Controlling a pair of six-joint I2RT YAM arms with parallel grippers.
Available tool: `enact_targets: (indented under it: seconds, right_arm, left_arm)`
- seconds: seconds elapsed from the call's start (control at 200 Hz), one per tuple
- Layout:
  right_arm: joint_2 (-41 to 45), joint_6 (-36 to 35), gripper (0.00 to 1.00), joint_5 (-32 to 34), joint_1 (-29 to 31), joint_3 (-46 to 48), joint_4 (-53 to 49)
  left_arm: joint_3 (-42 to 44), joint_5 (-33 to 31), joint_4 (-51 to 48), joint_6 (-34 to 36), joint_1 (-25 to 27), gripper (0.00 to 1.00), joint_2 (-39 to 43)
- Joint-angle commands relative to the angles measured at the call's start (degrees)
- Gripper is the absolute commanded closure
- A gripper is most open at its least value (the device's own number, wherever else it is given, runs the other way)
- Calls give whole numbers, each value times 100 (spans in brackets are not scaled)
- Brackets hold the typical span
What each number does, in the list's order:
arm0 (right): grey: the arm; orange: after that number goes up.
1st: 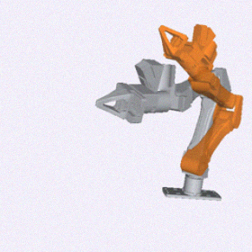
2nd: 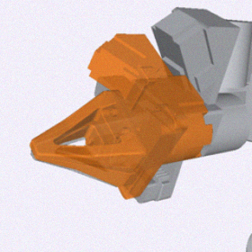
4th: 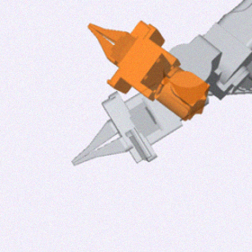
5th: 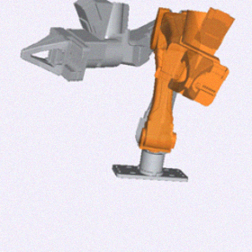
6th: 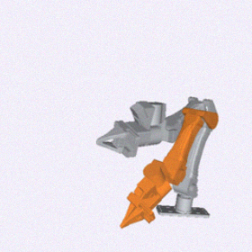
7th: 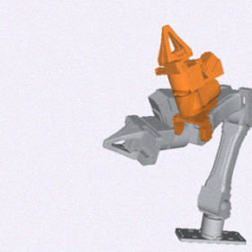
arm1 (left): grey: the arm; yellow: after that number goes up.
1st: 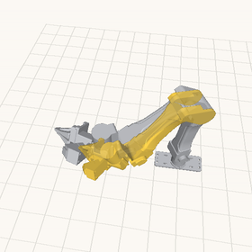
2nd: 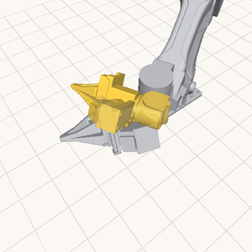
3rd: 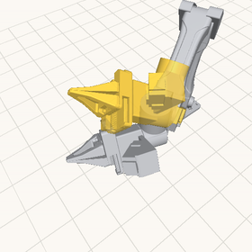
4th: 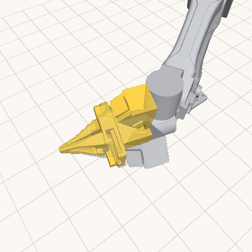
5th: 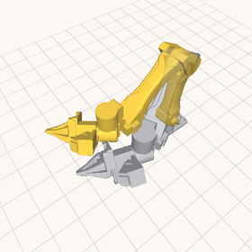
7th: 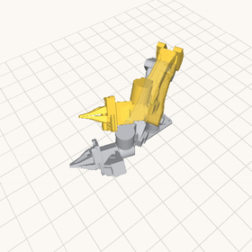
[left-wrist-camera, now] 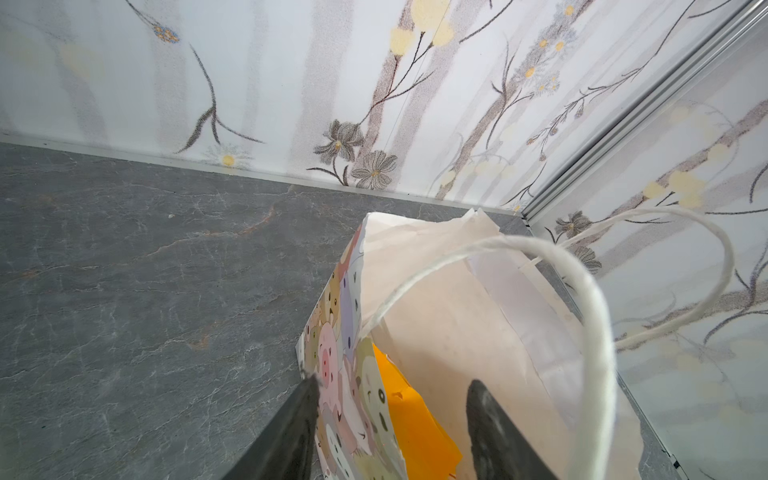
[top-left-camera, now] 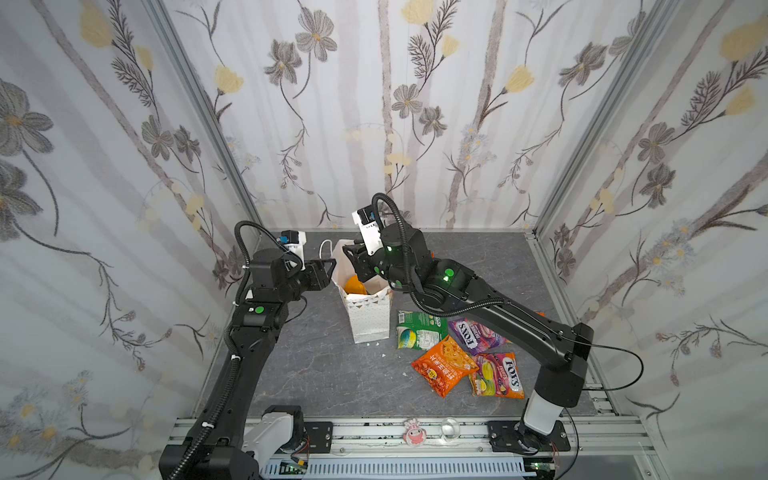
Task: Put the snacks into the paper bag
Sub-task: 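Lower the yellow pack into the bag and open the right gripper, then withdraw the right gripper from the bag toward the snack pile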
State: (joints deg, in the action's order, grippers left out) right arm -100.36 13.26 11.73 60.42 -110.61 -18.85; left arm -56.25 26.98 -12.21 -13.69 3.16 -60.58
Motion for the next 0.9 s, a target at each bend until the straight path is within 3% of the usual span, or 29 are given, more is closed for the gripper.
enact_targets:
  seconds: [0.0,0.135,0.245,0.544,0.834,0.894]
  right_arm:
    - [331,-69,65,598,87,85,-116]
    - [1362,451,65,716,201,1775,866]
    - [2249,687,61,210,225,3207,1768]
    - [4146,1011,57,1260,200,4923,953]
    - [4193,1215,43,1578,43,5103,-256]
    - [4138,1197,42,1592,-17,5206,-260]
  left_arm:
    - [-16,0,153,7,-8,43,2]
    - [-16,62,201,7,1,41,45]
    - [-68,254,279,109,-1,40,145]
    - [-558,152,152,47,18,35,107]
    - [-940,-162,437,31,18,28,-70]
    - [-778,-148,568,19,18,22,-20]
